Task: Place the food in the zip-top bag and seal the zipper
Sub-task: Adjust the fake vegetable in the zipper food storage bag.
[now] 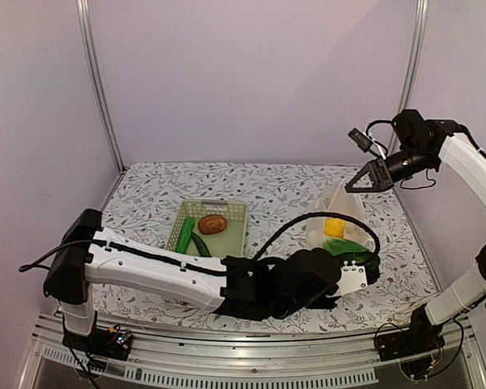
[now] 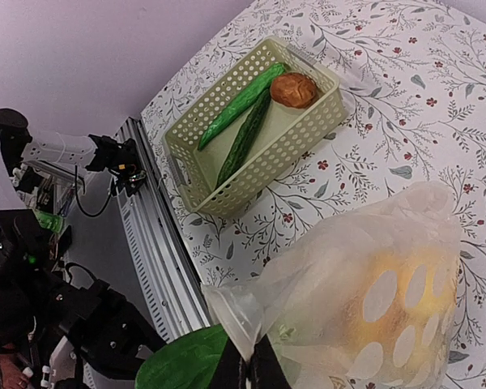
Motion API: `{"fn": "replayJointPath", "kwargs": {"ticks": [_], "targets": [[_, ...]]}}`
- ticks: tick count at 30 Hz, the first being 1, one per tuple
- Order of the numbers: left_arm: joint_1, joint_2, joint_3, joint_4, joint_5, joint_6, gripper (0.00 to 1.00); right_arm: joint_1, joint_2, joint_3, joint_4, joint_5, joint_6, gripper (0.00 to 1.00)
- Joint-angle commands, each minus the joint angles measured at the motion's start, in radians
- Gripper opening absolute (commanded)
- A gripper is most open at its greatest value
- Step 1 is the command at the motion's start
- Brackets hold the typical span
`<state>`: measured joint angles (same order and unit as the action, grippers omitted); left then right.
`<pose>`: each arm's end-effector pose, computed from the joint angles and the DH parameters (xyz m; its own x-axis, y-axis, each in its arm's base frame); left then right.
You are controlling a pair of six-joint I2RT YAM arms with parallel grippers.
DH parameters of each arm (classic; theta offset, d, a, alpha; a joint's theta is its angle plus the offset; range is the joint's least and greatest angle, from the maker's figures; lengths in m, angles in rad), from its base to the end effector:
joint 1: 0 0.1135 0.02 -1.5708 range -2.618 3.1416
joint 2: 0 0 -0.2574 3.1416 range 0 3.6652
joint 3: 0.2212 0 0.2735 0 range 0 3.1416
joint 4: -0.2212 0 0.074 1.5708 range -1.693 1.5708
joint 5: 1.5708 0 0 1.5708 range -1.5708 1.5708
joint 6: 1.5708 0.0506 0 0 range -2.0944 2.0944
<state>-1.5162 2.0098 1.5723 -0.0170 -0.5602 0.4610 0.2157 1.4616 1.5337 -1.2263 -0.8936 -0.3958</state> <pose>0.0542 -0.4993 0.2365 0.3433 0.6252 -0.7009 0.7449 0.2733 0.6086 0.2812 0.1020 0.3518 -0.6538 -0.3906 -0.6481 -0.7524 0.4270 0.5016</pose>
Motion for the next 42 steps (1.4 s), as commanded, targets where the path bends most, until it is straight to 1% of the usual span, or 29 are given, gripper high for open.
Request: {"fn": "replayJointPath", "kwargs": {"ticks": [1,3,4,5,6,7,8,9,13,14,15,18,20,21,22,26,29,33,38,40,42], "targets": [[0.019,0.062,0.024,-0.14,0.034,-0.068,0.13,0.005,-0.008,-0.014,0.021,-0.021,0.013,0.0],[0.019,0.074,0.024,-0.148,0.041,-0.08,0.05,0.005,-0.012,-0.018,0.021,-0.019,0.014,0.0],[0.019,0.079,0.02,-0.141,0.036,-0.088,0.04,0.004,-0.012,-0.022,0.022,-0.017,0.015,0.0],[0.018,0.083,0.012,-0.119,0.006,-0.095,0.07,0.005,-0.012,-0.025,0.024,-0.016,0.014,0.0],[0.017,0.086,0.004,-0.098,-0.027,-0.101,0.16,0.004,-0.013,-0.028,0.024,-0.017,0.014,0.0],[0.017,0.089,-0.001,-0.085,-0.043,-0.105,0.3,0.005,-0.014,-0.031,0.024,-0.019,0.015,0.0],[0.017,0.09,-0.004,-0.072,-0.053,-0.112,0.4,0.005,-0.014,-0.033,0.024,-0.021,0.015,0.0],[0.017,0.089,-0.005,-0.063,-0.058,-0.121,0.47,0.004,-0.015,-0.033,0.024,-0.022,0.014,0.0],[0.014,0.069,-0.004,-0.042,-0.062,-0.142,0.58,0.005,-0.021,-0.033,0.027,-0.022,0.017,0.0],[0.011,0.058,-0.01,-0.039,-0.057,-0.141,0.67,0.005,-0.022,-0.033,0.026,-0.022,0.017,0.0],[0.01,0.044,-0.021,-0.031,-0.049,-0.135,0.71,0.004,-0.022,-0.035,0.026,-0.021,0.017,0.0],[0.003,0.0,-0.057,0.029,-0.025,-0.076,0.79,0.005,-0.022,-0.037,0.028,-0.022,0.017,0.0],[0.0,-0.004,-0.036,0.028,-0.012,-0.052,0.85,0.004,-0.023,-0.038,0.029,-0.022,0.016,0.0],[-0.001,0.003,-0.015,0.003,-0.003,-0.044,0.96,0.005,-0.021,-0.038,0.029,-0.022,0.017,0.0],[-0.003,0.016,0.015,-0.038,0.005,-0.041,0.99,0.005,-0.021,-0.038,0.03,-0.022,0.017,0.0],[-0.014,0.113,0.131,-0.11,-0.039,-0.017,1.0,0.004,-0.025,-0.043,0.032,-0.022,0.019,0.0],[-0.018,0.178,0.211,-0.128,-0.124,0.006,1.0,0.005,-0.027,-0.048,0.032,-0.022,0.02,0.0],[-0.003,0.256,0.33,-0.246,-0.13,-0.005,1.0,0.005,-0.03,-0.047,0.032,-0.025,0.02,0.0],[0.023,0.348,0.461,-0.337,-0.193,-0.005,1.0,0.005,-0.037,-0.05,0.034,-0.027,0.022,0.0],[0.033,0.369,0.49,-0.341,-0.215,-0.002,0.97,0.005,-0.039,-0.052,0.033,-0.028,0.023,0.0],[0.041,0.379,0.508,-0.343,-0.222,-0.001,0.9,0.005,-0.041,-0.053,0.034,-0.028,0.022,0.0]]}}
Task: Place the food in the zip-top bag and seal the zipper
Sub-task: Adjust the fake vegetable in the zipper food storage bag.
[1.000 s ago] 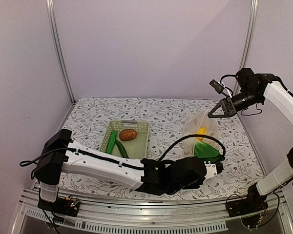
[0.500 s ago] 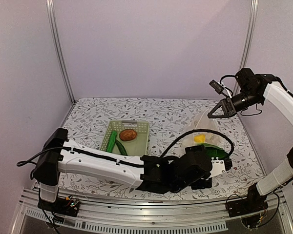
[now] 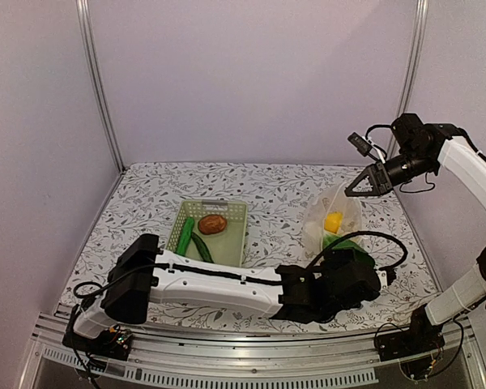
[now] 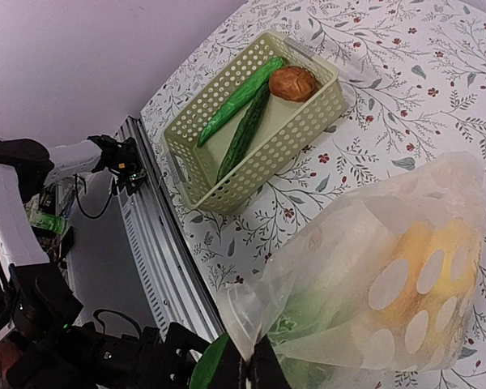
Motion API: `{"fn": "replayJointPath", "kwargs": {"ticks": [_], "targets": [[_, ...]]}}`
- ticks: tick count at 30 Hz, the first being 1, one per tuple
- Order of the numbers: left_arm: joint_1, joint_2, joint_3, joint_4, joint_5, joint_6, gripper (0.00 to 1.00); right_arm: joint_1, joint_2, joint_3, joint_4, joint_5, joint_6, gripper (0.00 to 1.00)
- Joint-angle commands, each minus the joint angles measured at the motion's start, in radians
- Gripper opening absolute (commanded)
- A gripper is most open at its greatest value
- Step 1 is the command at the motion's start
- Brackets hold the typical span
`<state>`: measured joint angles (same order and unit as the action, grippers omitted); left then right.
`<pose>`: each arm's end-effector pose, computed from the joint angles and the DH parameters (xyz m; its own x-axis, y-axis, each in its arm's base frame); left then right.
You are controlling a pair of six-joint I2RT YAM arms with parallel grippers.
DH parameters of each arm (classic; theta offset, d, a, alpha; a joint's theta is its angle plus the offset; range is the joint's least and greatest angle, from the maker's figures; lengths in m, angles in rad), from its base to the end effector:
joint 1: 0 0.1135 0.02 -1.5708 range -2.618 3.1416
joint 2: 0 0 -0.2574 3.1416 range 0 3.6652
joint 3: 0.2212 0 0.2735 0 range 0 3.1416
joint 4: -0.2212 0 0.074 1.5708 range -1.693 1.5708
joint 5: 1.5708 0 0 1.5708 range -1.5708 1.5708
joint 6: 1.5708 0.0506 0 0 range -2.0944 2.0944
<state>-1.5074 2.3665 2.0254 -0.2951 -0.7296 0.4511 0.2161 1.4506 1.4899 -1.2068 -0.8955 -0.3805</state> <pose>0.0695 -0.5620 0.1945 0.2757 0.7875 -0.5512 0.6554 0.2656 0.7071 0.2795 0.1018 0.3423 -0.6732 -0.3855 -0.6310 -0.7359 0.4327 0.5208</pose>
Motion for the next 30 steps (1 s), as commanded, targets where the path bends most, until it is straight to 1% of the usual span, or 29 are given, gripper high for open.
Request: {"fn": "replayJointPath", "kwargs": {"ticks": [1,2,6,9,11,12,13,14,20,26,28,30], "targets": [[0.037,0.025,0.061,-0.064,-0.055,0.012,0.85,0.005,-0.031,-0.01,0.015,-0.026,0.006,0.0],[0.04,0.025,0.066,-0.064,-0.061,0.015,0.8,0.005,-0.033,-0.012,0.015,-0.026,0.006,0.0],[0.049,0.007,0.078,-0.054,-0.062,0.005,0.5,0.004,-0.041,-0.023,0.02,-0.025,0.006,0.0],[0.062,-0.022,0.067,-0.053,-0.019,-0.015,0.36,0.004,-0.045,-0.025,0.02,-0.025,0.009,0.0],[0.067,-0.029,0.065,-0.056,-0.01,-0.002,0.27,0.004,-0.048,-0.021,0.015,-0.023,0.008,0.0],[0.069,-0.029,0.069,-0.062,-0.011,0.01,0.19,0.004,-0.048,-0.019,0.012,-0.022,0.009,0.0],[0.072,-0.027,0.076,-0.069,-0.015,0.023,0.07,0.005,-0.049,-0.019,0.01,-0.021,0.007,0.0],[0.074,-0.028,0.078,-0.071,-0.024,0.042,0.0,0.004,-0.051,-0.019,0.007,-0.02,0.007,0.0],[0.075,-0.088,0.074,-0.035,-0.045,0.121,0.0,0.004,-0.061,-0.039,-0.002,-0.01,-0.005,0.0],[0.075,-0.195,-0.048,0.173,-0.052,0.24,0.0,0.005,-0.066,-0.049,-0.004,0.005,-0.013,0.0],[0.076,-0.209,-0.072,0.22,-0.053,0.265,0.0,0.004,-0.07,-0.056,-0.006,0.003,-0.014,0.0],[0.078,-0.213,-0.075,0.234,-0.042,0.276,0.0,0.005,-0.071,-0.061,-0.012,0.0,-0.017,0.0]]}}
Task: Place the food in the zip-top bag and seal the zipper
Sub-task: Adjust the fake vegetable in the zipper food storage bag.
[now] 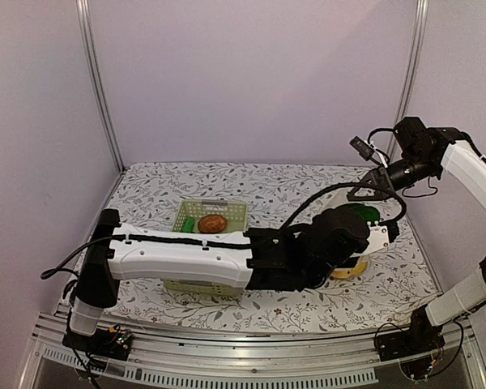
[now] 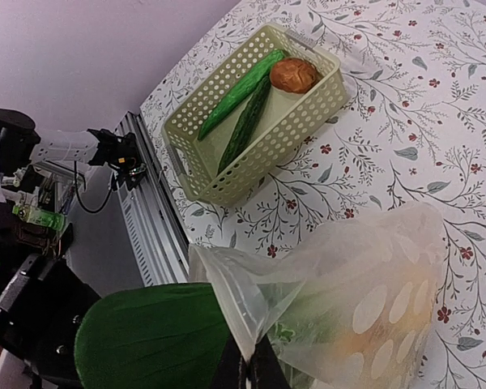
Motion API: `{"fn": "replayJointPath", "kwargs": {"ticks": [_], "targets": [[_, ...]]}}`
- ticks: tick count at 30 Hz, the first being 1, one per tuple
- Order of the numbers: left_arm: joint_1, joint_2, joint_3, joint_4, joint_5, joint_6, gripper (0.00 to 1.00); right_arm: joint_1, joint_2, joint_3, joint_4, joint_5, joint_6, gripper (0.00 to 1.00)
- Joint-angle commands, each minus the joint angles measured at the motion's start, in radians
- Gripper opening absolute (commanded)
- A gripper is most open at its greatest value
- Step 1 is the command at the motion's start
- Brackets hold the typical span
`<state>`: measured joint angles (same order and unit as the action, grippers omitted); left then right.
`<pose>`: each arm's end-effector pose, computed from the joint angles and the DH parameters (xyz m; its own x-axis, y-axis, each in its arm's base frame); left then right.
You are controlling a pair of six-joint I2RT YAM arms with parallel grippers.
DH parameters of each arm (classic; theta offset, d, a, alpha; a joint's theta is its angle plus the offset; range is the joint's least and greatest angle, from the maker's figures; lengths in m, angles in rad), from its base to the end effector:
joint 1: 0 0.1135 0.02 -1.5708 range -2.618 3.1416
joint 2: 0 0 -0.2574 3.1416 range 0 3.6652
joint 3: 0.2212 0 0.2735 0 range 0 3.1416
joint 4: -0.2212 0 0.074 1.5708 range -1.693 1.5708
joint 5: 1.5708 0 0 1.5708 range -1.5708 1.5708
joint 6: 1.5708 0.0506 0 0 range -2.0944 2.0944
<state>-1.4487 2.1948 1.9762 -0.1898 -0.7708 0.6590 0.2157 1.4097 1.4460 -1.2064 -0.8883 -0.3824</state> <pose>0.1014 -0.5368 0.2793 0.3501 0.7538 -0.5562 0.5310 0.3295 0.7807 0.2695 0.0992 0.3397 -0.6738 -0.3886 -0.6285 -0.7352 0.4380 0.5174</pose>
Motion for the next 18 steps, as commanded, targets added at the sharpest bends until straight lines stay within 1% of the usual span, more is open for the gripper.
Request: {"fn": "replayJointPath", "kwargs": {"ticks": [1,5,8,10,14,18], "targets": [[0.02,-0.039,-0.028,0.132,0.003,0.077,0.0,0.004,-0.031,-0.019,-0.017,-0.011,-0.018,0.0],[0.02,-0.031,-0.066,0.173,0.014,0.127,0.0,0.004,-0.04,-0.027,-0.025,-0.025,-0.024,0.0],[0.021,-0.011,-0.079,0.228,-0.001,0.197,0.0,0.005,-0.047,-0.031,-0.03,-0.03,-0.029,0.0],[0.021,0.009,-0.069,0.207,-0.013,0.234,0.0,0.004,-0.05,-0.032,-0.033,-0.032,-0.03,0.0],[0.027,0.046,-0.026,0.087,-0.037,0.25,0.0,0.005,-0.058,-0.032,-0.042,-0.039,-0.034,0.0],[0.039,0.06,-0.044,0.086,-0.052,0.264,0.0,0.004,-0.063,-0.032,-0.048,-0.052,-0.041,0.0]]}}
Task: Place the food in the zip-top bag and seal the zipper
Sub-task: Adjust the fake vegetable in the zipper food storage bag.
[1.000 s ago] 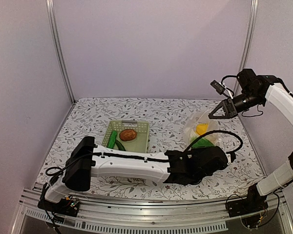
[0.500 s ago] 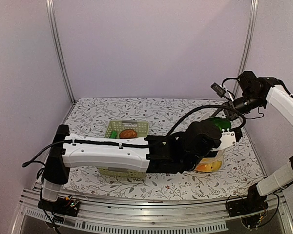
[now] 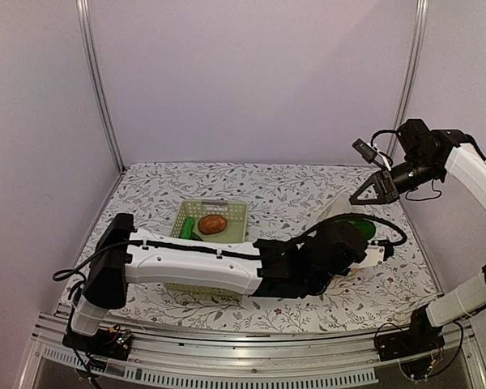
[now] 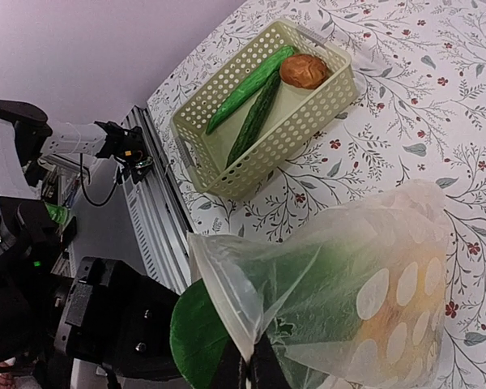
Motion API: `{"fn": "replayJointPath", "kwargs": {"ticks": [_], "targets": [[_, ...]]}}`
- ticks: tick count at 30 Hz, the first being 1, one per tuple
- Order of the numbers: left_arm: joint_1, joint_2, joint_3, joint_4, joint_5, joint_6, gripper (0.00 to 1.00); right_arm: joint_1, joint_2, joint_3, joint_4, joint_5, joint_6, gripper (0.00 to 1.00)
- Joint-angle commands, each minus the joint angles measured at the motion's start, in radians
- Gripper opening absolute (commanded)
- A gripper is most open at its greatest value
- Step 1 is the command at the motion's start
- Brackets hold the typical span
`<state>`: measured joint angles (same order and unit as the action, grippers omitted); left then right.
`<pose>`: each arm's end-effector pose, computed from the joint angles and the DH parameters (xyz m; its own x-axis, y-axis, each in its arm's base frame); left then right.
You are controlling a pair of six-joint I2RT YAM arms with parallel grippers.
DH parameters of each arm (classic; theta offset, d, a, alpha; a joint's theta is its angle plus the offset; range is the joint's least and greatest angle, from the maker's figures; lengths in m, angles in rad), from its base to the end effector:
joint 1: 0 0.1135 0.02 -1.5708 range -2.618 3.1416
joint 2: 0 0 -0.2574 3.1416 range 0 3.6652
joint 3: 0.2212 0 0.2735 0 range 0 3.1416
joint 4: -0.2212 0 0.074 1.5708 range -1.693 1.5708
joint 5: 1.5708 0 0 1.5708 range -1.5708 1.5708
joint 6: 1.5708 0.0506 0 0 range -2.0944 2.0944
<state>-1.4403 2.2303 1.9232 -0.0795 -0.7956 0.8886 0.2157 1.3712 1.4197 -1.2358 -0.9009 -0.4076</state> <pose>0.1076 -0.5422 0.2522 0.4409 0.8155 -0.3749 0.4213 0.1808 0.8887 0.2572 0.0970 0.3409 -0.6654 -0.3978 -0.6317 -0.7441 0.4205 0.5191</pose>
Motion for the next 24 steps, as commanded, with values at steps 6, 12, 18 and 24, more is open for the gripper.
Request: {"fn": "replayJointPath", "kwargs": {"ticks": [6,12,18,24], "targets": [[0.063,0.068,-0.019,0.01,-0.041,0.059,0.0,0.005,-0.034,-0.004,-0.022,-0.05,-0.02,0.0],[0.085,0.149,0.049,-0.057,-0.133,0.051,0.0,0.005,-0.029,-0.004,-0.025,-0.066,-0.024,0.0],[0.084,0.103,0.085,-0.17,-0.089,-0.125,0.3,0.005,-0.022,0.001,-0.011,-0.063,-0.015,0.0],[0.034,-0.043,0.009,-0.03,-0.046,-0.164,0.66,0.005,0.013,0.016,0.004,-0.051,-0.001,0.0]]}}
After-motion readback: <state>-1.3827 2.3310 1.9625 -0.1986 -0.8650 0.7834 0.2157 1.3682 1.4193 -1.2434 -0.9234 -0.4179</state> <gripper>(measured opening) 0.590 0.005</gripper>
